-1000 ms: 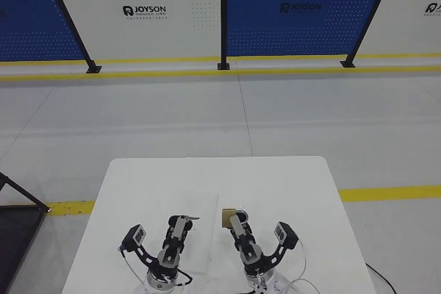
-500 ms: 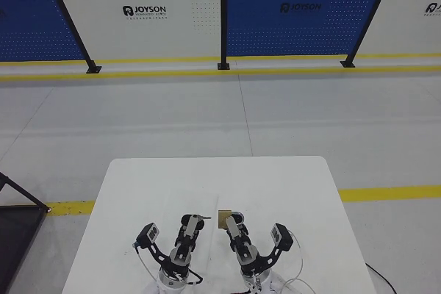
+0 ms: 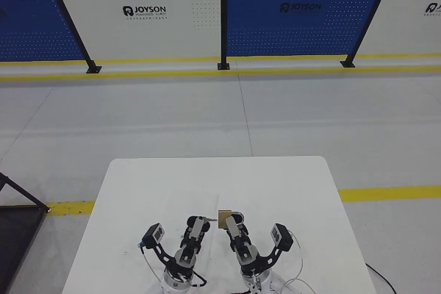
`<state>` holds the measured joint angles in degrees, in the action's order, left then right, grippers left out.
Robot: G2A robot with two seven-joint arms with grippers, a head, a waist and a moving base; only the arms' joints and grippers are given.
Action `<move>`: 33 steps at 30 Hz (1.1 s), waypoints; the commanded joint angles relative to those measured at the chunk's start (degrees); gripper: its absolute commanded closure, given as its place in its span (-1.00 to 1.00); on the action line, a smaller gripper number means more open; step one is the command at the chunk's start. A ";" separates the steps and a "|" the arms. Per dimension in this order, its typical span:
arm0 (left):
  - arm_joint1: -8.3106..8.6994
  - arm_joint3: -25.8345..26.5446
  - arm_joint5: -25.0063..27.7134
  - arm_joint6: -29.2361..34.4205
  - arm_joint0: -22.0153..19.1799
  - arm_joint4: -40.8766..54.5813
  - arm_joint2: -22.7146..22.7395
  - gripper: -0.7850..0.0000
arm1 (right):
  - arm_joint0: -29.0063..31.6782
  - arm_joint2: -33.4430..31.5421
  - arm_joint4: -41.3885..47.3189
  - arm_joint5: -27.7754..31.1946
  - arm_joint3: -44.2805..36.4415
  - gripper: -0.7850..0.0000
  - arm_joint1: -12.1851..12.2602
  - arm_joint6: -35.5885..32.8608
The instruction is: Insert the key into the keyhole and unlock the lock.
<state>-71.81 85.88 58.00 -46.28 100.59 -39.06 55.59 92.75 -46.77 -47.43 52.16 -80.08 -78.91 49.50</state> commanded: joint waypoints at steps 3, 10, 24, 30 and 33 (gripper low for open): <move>0.00 0.16 0.00 0.00 -0.01 0.34 -0.07 1.00 | 0.00 0.00 0.00 0.00 0.00 1.00 0.00 0.00; -0.01 0.49 0.00 0.00 0.05 0.51 -0.12 1.00 | -0.02 -0.08 0.14 -0.67 -0.21 1.00 0.00 -0.57; -0.41 0.92 0.00 0.00 0.71 0.55 1.28 1.00 | 1.60 -1.83 -3.12 -6.84 -3.07 1.00 -0.10 -1.05; -0.81 0.20 0.00 0.00 0.36 1.07 1.19 1.00 | 1.65 -1.84 -3.89 -7.95 -3.11 1.00 -0.21 -0.53; -1.01 0.04 0.00 0.00 0.24 1.15 1.18 1.00 | 1.65 -1.84 -3.89 -7.95 -3.11 1.00 -0.21 -0.53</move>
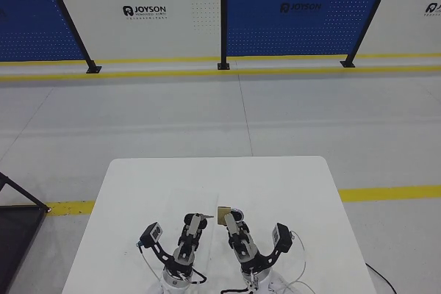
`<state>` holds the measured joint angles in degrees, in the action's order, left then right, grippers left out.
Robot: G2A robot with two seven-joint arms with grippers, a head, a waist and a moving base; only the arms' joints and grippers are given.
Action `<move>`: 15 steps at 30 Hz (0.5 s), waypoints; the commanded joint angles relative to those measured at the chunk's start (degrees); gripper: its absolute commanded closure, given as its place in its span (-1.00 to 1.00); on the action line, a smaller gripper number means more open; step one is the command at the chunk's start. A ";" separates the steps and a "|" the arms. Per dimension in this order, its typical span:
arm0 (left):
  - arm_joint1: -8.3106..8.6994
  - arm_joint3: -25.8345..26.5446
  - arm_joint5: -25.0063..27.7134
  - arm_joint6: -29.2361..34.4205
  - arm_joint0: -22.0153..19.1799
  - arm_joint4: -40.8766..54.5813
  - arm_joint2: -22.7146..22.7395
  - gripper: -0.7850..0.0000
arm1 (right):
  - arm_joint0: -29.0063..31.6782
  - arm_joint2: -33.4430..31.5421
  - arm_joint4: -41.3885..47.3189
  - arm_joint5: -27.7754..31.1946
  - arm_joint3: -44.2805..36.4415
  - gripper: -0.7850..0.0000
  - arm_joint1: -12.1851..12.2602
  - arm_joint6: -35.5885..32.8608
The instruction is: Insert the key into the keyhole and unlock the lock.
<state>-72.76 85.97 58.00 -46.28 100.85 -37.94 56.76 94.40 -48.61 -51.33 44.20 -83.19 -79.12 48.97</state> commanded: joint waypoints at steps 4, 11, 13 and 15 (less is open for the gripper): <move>-0.35 -0.13 0.00 0.00 -0.12 0.09 -0.05 1.00 | 0.00 0.00 0.01 0.00 0.00 1.00 0.00 0.00; -0.96 -0.57 0.00 0.00 -0.43 -0.27 -0.49 1.00 | 0.00 0.00 0.01 0.00 0.00 1.00 0.00 0.00; -1.13 -0.73 0.00 0.00 -0.52 -0.50 -0.54 1.00 | 0.00 0.00 0.01 0.00 0.00 1.00 0.00 0.00; -1.30 -0.85 0.00 0.00 -0.57 -0.47 -0.54 1.00 | 0.00 0.00 0.01 0.00 0.00 1.00 0.00 0.00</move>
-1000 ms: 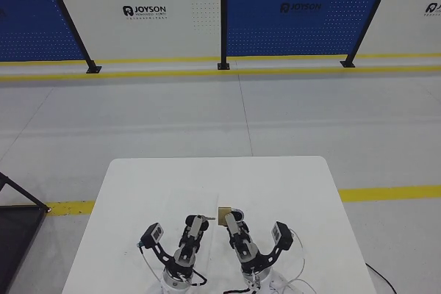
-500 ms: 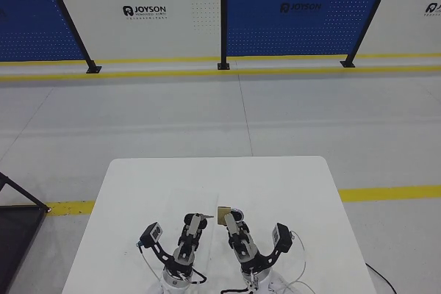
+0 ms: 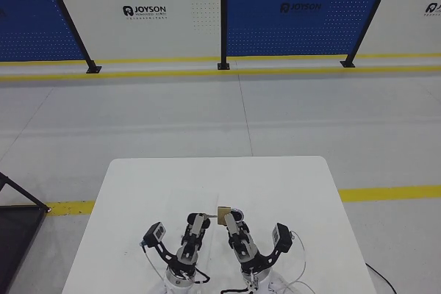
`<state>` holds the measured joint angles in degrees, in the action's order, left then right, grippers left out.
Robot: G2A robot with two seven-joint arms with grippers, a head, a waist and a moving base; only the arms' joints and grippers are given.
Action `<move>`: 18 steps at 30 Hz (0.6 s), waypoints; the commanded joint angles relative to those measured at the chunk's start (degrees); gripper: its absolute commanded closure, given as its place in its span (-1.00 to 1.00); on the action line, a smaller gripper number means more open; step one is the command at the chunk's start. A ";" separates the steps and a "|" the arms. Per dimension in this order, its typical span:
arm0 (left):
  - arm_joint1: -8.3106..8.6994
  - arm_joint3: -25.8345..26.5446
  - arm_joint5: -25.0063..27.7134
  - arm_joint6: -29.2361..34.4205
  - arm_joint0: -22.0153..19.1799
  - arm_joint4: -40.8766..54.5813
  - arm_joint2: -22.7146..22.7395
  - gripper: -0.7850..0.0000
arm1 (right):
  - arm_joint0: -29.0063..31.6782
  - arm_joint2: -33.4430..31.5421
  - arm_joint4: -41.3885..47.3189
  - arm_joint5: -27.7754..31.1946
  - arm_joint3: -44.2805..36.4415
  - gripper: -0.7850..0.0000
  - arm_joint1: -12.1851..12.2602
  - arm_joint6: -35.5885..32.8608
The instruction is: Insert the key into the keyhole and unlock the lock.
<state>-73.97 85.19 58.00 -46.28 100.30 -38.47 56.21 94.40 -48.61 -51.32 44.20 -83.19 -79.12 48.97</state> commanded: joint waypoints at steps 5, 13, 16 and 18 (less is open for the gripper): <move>-0.46 -0.18 0.00 0.00 -0.10 0.14 0.09 1.00 | 0.00 0.00 0.00 0.00 0.00 1.00 0.00 0.00; -0.90 -0.27 0.00 0.00 -0.09 0.06 0.08 1.00 | 0.00 0.00 0.00 0.00 0.00 1.00 0.00 0.00; -1.00 -0.31 0.00 0.00 -0.07 -0.16 0.04 1.00 | 0.00 0.00 0.00 0.00 0.00 1.00 0.00 0.00; -1.07 -0.34 0.00 0.00 -0.06 -0.24 0.02 1.00 | 0.00 0.00 0.00 0.00 0.00 1.00 0.00 0.00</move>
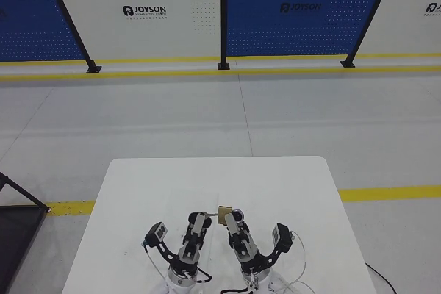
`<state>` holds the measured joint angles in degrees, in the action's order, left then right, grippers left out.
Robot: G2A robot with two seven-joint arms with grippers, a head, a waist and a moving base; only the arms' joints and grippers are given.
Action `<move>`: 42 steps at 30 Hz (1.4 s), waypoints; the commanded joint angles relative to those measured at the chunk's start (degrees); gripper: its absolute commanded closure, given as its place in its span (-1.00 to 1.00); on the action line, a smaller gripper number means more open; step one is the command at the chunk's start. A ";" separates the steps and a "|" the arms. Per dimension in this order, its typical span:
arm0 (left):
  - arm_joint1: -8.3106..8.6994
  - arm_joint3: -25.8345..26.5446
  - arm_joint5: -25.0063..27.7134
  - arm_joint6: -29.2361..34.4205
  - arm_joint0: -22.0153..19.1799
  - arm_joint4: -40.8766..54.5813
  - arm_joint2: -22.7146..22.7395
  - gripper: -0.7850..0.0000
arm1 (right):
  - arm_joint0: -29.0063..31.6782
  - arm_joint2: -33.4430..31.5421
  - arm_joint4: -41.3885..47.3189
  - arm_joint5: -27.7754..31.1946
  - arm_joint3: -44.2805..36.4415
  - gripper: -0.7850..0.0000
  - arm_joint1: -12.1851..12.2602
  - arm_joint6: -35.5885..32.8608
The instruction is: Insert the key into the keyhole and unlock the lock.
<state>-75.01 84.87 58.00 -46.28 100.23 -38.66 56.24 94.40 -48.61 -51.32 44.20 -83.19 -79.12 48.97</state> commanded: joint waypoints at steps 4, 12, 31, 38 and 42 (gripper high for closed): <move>-0.15 -0.02 0.00 0.00 -0.01 -0.33 -0.02 1.00 | 0.22 -0.18 1.48 -1.39 -1.14 1.00 0.00 -2.45; -0.07 -0.10 0.00 0.00 0.02 -0.14 0.86 1.00 | 0.56 -1.59 2.74 -0.81 -1.73 1.00 0.28 -4.49; 3.58 0.69 0.00 1.24 0.18 -0.51 -0.09 1.00 | 2.27 -6.22 5.03 5.98 -3.95 1.00 2.09 -14.46; 4.37 0.44 0.00 0.28 -0.39 -0.88 -1.24 1.00 | 2.59 -6.14 2.41 3.94 -4.17 1.00 1.94 -13.00; 4.72 0.13 0.00 0.01 -0.68 -0.99 -1.72 1.00 | 2.53 -5.95 1.74 3.28 -3.97 1.00 1.87 -12.75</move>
<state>-70.36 85.10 58.00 -46.28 99.62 -39.64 54.61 96.95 -54.59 -49.39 47.63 -87.21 -77.25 36.23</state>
